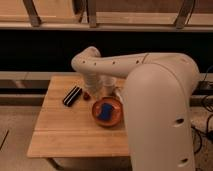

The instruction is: Push the eraser across the table

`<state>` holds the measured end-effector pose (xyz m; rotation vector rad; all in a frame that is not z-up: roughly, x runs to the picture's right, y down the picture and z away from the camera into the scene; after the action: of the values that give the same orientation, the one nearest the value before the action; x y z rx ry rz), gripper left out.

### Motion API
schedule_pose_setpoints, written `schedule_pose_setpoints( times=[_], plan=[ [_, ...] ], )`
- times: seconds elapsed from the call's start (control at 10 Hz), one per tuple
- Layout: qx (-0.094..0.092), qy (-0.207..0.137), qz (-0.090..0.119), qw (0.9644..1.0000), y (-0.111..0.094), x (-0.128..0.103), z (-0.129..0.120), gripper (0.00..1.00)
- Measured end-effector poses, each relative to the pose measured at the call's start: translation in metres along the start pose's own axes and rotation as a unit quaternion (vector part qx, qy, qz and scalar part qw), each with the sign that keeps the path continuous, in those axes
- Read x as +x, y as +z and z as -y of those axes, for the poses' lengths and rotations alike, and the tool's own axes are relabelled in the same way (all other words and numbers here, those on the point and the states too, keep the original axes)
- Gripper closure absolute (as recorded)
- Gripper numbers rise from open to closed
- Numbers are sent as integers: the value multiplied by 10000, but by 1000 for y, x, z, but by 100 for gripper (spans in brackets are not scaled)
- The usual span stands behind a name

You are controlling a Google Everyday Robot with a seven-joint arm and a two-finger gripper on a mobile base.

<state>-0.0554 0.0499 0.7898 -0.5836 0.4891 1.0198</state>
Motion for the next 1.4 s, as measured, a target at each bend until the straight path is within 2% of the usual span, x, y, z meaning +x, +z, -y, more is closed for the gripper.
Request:
schedule_pose_setpoints(
  times=[0.2, 0.5, 0.8, 0.9, 1.1, 1.4],
  plan=[
    [1, -173, 48, 9998, 0, -11, -4, 100],
    [17, -160, 49, 9999, 0, -11, -2, 100],
    [-3, -426, 165, 9990, 9, -36, 1, 100],
    [-129, -657, 194, 9976, 16, -53, -8, 100],
    [-297, -1034, 145, 9941, 27, -71, -26, 100],
    [-444, -1588, -87, 9863, 52, -93, -47, 100]
  ],
)
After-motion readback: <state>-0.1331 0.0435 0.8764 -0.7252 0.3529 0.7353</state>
